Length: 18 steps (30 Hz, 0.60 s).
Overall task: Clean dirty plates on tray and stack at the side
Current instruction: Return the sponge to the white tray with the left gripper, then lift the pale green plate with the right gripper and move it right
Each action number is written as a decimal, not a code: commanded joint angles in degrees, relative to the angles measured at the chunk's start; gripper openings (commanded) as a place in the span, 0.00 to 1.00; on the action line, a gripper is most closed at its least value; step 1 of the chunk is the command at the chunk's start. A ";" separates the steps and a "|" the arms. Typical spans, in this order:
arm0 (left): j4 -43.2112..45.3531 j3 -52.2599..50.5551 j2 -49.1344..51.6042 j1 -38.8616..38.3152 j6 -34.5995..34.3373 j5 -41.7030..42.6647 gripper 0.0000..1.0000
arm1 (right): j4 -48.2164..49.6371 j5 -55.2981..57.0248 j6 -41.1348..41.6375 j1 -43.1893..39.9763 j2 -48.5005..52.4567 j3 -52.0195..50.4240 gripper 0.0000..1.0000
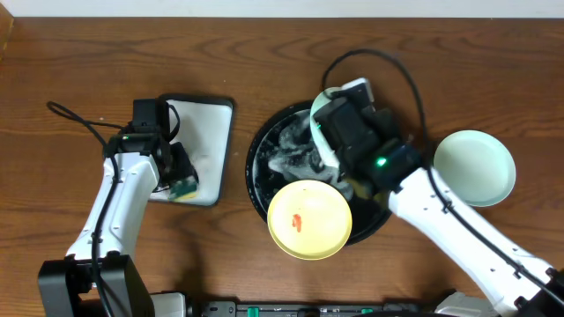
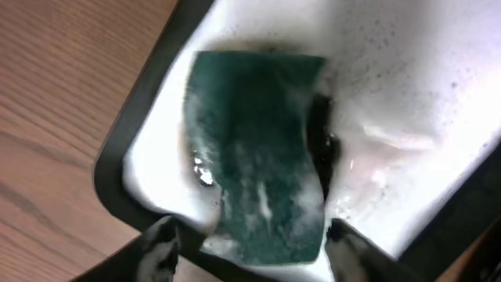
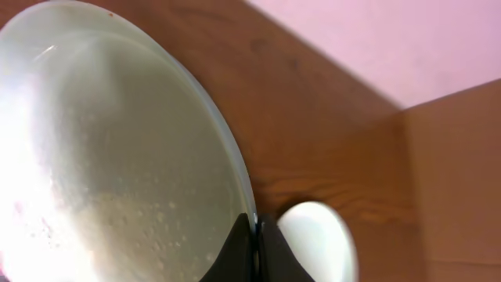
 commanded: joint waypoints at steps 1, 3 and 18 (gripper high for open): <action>-0.17 0.09 0.22 0.24 -0.15 0.13 0.73 | 0.11 11.96 -3.19 3.72 -1.09 1.09 0.01; -0.20 0.09 0.22 0.24 -0.15 0.13 0.77 | 0.15 14.29 -4.28 5.51 -1.09 1.09 0.01; -0.20 0.09 0.22 0.24 -0.37 0.50 0.80 | 0.15 19.71 -7.04 10.97 -1.11 1.09 0.01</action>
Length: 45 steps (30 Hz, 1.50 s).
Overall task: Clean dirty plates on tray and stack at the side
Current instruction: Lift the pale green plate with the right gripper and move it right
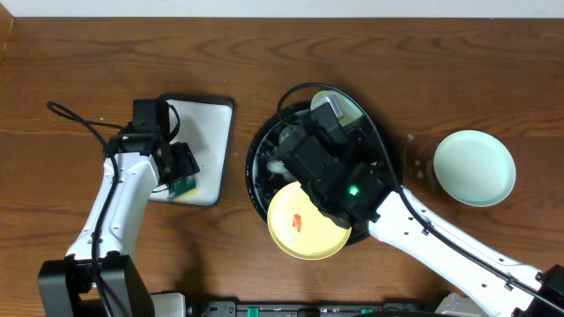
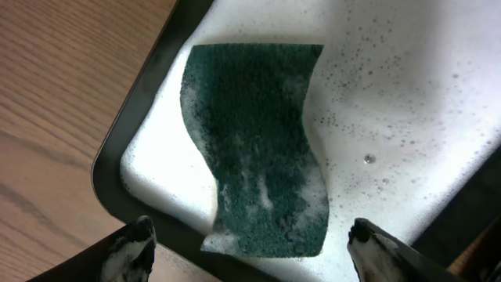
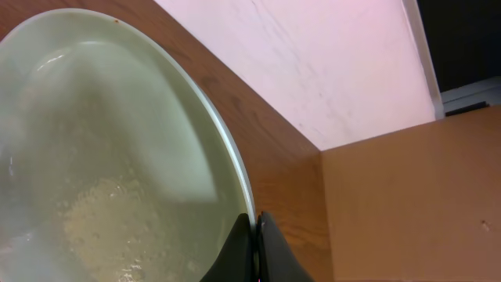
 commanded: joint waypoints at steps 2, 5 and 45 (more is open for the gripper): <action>-0.20 0.09 0.22 0.24 -0.13 0.50 0.80 | 0.15 2.97 -2.05 0.74 -1.09 1.09 0.01; -0.20 0.09 0.22 0.24 -0.13 0.50 0.80 | 0.15 5.27 -2.86 0.76 -1.09 1.09 0.01; -0.20 0.09 0.22 0.24 -0.13 0.50 0.81 | 0.39 9.09 -3.72 1.81 -1.09 1.09 0.01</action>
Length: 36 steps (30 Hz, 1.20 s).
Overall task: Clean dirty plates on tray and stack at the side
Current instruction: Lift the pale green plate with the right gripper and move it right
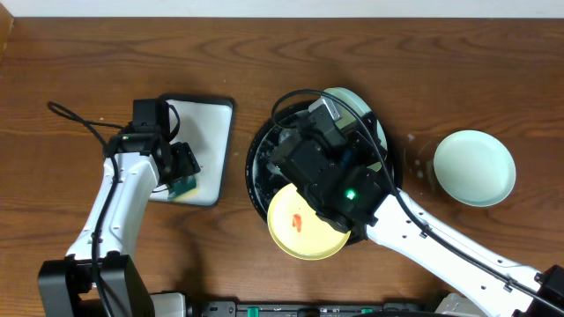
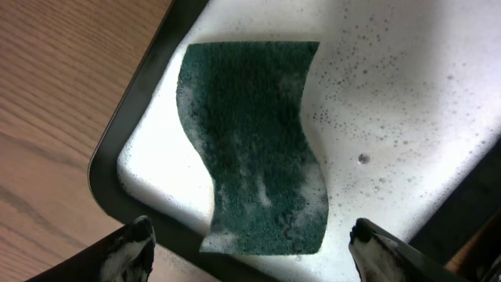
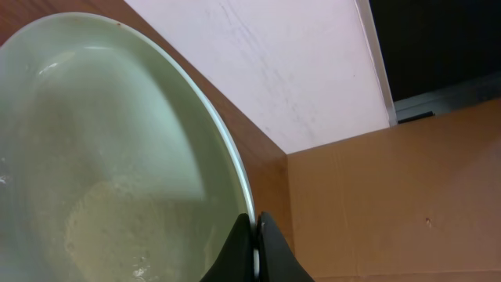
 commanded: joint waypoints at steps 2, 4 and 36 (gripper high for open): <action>-0.20 0.09 0.22 0.24 -0.13 0.09 0.81 | 0.20 2.64 -0.33 0.52 -1.09 1.09 0.01; -0.20 0.09 0.22 0.24 -0.13 0.09 0.81 | 0.22 2.64 -0.33 0.52 -1.09 1.09 0.01; -0.20 0.09 0.22 0.24 -0.13 0.09 0.81 | -7.54 -71.36 26.14 -48.85 -4.39 0.98 0.01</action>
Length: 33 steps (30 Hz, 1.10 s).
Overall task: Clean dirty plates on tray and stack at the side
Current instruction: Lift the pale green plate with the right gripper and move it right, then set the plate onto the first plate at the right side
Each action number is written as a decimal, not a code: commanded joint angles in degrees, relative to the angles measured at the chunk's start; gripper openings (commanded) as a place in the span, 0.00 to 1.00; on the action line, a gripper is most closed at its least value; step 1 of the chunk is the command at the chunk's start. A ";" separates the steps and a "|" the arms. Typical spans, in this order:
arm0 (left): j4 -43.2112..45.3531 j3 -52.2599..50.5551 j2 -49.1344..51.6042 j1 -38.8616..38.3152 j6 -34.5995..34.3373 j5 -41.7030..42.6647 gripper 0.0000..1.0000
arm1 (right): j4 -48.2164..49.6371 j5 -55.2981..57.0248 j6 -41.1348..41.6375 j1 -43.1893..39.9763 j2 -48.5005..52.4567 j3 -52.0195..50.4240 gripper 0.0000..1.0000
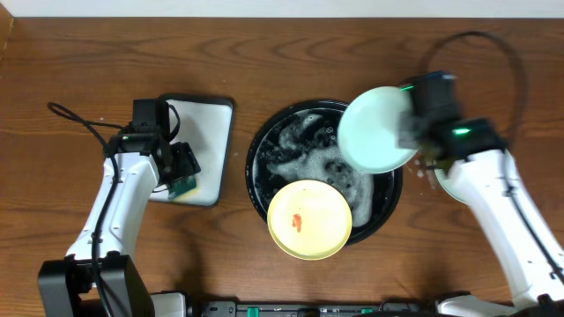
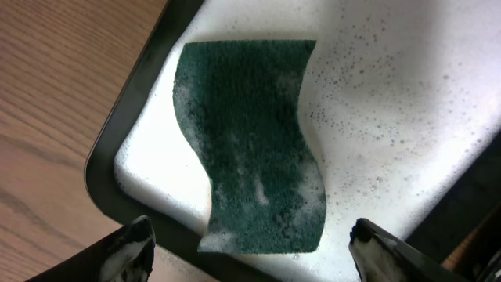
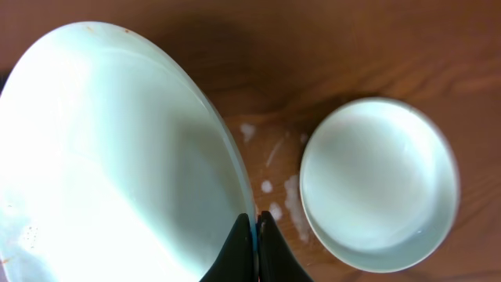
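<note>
My right gripper [image 3: 252,244] is shut on the rim of a pale green plate [image 3: 117,157]. In the overhead view that plate [image 1: 374,132] hangs tilted over the right edge of the round black tray [image 1: 264,167], which is full of suds. A second pale green plate [image 3: 380,184] lies on the table just right of the held one; my arm hides it from overhead. A yellow plate [image 1: 309,220] with a red smear rests on the tray's front rim. My left gripper [image 2: 250,243] stands open over the green sponge [image 2: 246,133].
The sponge lies in a foamy white dish with a dark rim [image 1: 207,123] left of the round tray. Splashes of foam [image 3: 270,188] dot the wood between the two green plates. The left arm's cable [image 1: 75,116] loops over the table.
My right gripper, still shut on the green plate, was over the sudsy tray and is now at the tray's right edge, close to the plate on the table. The left gripper has barely shifted.
At first my left gripper was down around the sponge in the foamy dish while the right one held the green plate at the black tray. Then the left gripper stood open above the free-lying sponge. The plate stayed over the suds and now hangs at the tray's right side.
</note>
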 commanded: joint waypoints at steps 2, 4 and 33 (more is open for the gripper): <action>-0.20 0.09 0.22 0.24 -0.13 -0.33 0.81 | -0.61 -18.93 1.16 -13.35 -0.61 0.74 0.01; -0.20 0.09 0.22 0.24 -0.13 -0.33 0.81 | -1.70 -20.96 0.50 -19.10 0.20 0.72 0.01; -0.20 0.09 0.22 0.24 -0.13 -0.33 0.81 | 2.36 -41.59 -6.19 -40.00 -4.33 -6.60 0.50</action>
